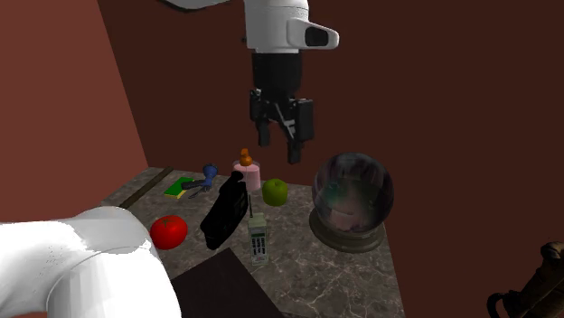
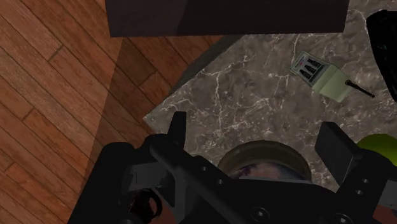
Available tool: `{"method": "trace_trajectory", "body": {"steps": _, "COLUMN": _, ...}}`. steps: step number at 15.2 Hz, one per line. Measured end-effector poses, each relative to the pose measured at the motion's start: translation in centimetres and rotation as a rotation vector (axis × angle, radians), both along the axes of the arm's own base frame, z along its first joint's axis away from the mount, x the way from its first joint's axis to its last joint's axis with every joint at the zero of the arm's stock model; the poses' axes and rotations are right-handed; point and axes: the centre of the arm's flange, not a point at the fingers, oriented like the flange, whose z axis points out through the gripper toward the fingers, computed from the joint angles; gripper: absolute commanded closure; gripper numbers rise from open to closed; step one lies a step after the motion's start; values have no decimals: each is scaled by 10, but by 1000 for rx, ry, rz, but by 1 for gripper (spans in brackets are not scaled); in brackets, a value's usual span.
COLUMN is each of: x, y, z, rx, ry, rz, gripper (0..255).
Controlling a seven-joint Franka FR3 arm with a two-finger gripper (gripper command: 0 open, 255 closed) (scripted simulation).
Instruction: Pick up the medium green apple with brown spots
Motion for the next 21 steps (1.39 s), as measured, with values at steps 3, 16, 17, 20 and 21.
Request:
{"method": "trace_trajectory", "body": {"steps": 3, "x": -2, "y": 34, "z": -21, "rx": -8, "ry": -11, "rz": -80, "gripper": 0}}
{"method": "trace_trajectory", "body": {"steps": 16, "x": 33, "y": 176, "z": -116, "rx": -45, "ry": -57, "rz": -421, "gripper": 0}}
{"method": "trace_trajectory", "body": {"steps": 17, "x": 40, "y": 187, "z": -123, "rx": -47, "ry": -61, "rz": -446, "gripper": 0}}
{"method": "trace_trajectory", "body": {"steps": 20, "x": 59, "y": 216, "z": -142, "rx": -56, "ry": -71, "rz": -525, "gripper": 0}}
{"method": "trace_trajectory", "body": {"steps": 21, "x": 65, "y": 224, "z": -151, "rx": -59, "ry": -74, "rz": -551, "gripper": 0}}
